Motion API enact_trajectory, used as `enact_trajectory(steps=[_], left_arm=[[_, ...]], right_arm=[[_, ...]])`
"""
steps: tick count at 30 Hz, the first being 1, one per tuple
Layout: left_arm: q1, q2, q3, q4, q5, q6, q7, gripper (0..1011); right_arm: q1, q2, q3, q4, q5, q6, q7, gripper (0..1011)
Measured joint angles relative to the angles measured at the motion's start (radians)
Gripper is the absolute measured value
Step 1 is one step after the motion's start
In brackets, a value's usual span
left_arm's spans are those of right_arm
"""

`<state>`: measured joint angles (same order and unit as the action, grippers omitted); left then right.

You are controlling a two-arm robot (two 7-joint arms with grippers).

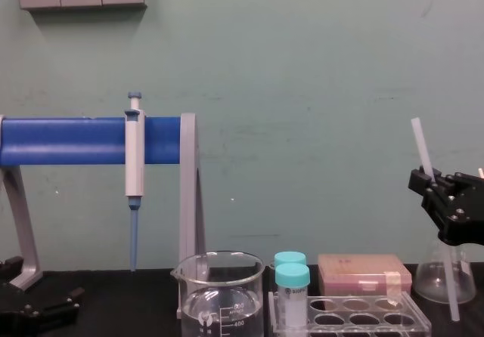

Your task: Pick up the stirring rod with one hand, then place it down.

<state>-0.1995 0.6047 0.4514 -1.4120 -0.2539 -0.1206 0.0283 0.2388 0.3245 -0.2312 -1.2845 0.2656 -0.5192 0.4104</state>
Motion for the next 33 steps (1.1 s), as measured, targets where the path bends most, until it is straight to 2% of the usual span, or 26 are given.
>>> enact_trajectory(steps=[9,18,33], left_arm=[[0.0,0.0,0.0,0.0,0.0,0.0,0.0,1000],[0.0,0.0,0.0,0.0,0.0,0.0,0.0,1000],[0.0,0.0,0.0,0.0,0.0,0.0,0.0,1000]], right_arm=[[0.047,0.004,0.0,0.07,0.014,-0.07,0.101,72],[0.101,-0.005,0.004,0.144,0.017,-0.111,0.155,72],[0.279,-0.039,-0.021,0.408,0.118,-0.161,0.343,72]])
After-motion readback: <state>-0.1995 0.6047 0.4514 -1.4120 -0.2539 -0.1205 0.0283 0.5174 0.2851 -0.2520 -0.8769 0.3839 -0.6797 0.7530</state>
